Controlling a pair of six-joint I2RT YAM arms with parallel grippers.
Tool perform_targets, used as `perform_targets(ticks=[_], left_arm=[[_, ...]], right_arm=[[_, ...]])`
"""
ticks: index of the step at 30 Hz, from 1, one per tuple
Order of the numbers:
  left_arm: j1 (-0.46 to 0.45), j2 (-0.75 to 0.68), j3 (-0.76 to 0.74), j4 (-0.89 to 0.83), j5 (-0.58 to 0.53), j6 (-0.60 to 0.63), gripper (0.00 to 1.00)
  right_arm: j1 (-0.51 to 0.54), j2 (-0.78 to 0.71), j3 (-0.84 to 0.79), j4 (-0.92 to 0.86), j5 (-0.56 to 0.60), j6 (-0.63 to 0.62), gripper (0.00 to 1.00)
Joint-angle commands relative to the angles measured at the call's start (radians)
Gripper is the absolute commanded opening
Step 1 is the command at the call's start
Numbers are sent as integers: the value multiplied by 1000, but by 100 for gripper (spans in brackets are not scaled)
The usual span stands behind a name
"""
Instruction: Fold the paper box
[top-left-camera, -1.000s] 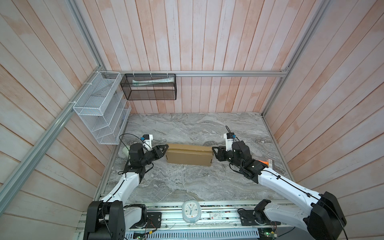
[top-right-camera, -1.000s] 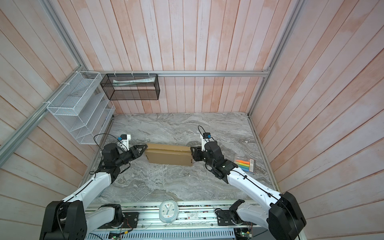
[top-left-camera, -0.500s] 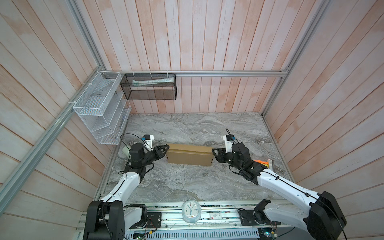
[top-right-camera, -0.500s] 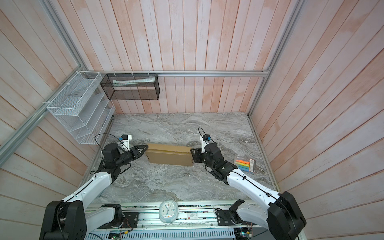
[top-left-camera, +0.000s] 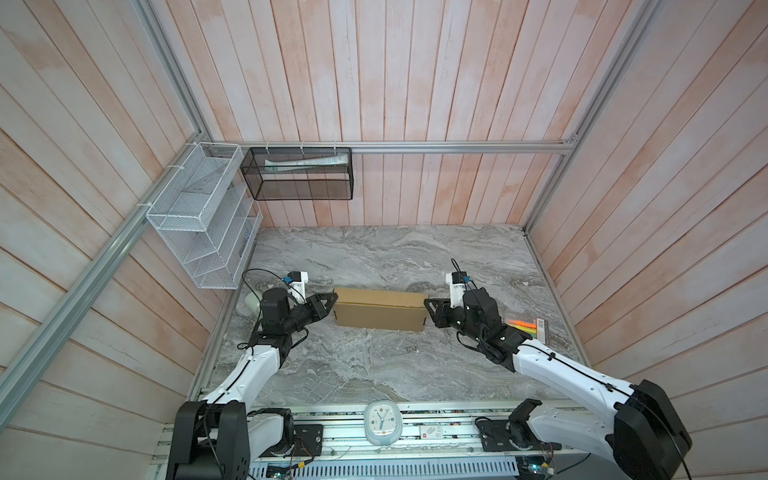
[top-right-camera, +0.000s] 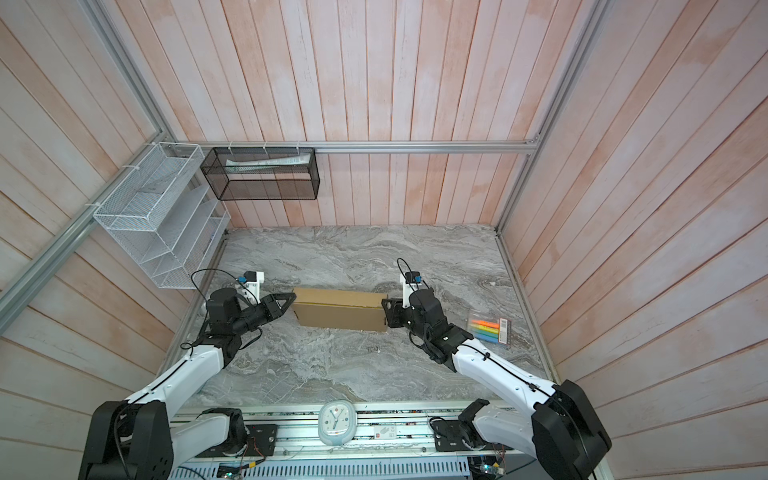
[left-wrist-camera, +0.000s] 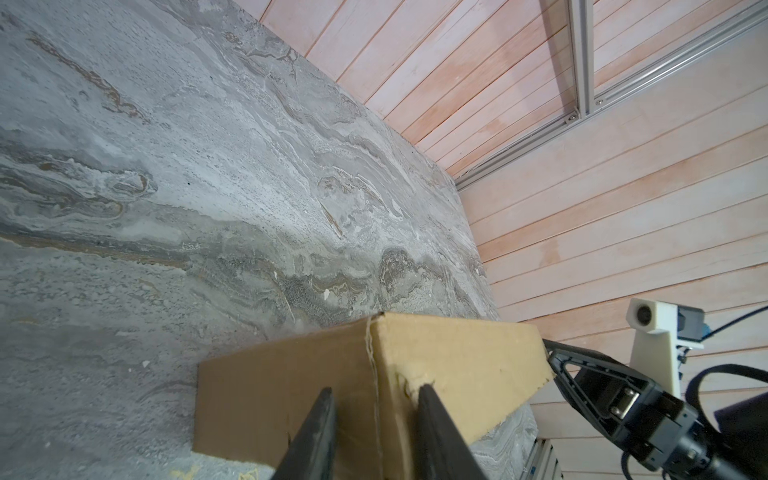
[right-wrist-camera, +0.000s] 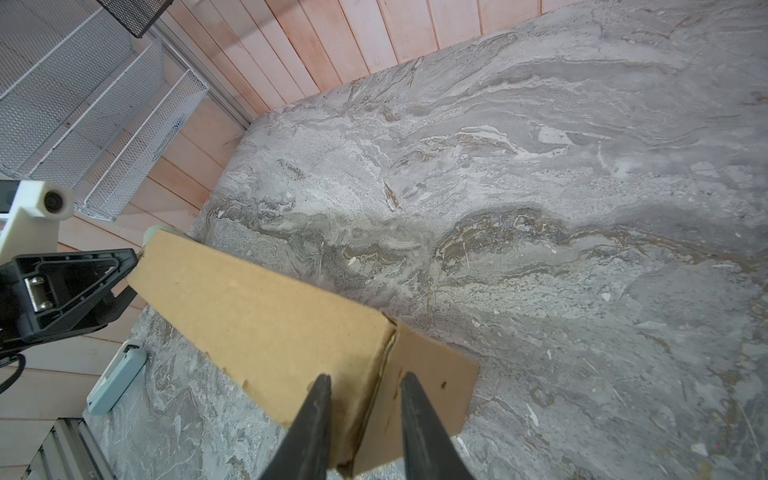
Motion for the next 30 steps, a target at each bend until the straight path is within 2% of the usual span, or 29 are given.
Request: perform_targets(ticks=[1,7,13,19,21,30], left_arm=[[-7,-14,-21,-56,-18,15,31],[-6,-21,-23,-74,-32,15,18],[-8,-25,-30,-64,-30,8,11],[-8,-25,-30,-67,-29,11,11],[-7,-28,-30,-73,-32,11,15],[-3,-63,-3,-117,-35,29,22]], right_arm=[[-4,14,-28,4,-7,5,28],[-2,29,-38,21,-10,7,23],[-3,34,-38,21,-10,4,21],[-4,31,-32,11,-8,-4,21],[-4,28,-30,11,-4,-9,22],[-3,24,26,-46,3,-45,30]])
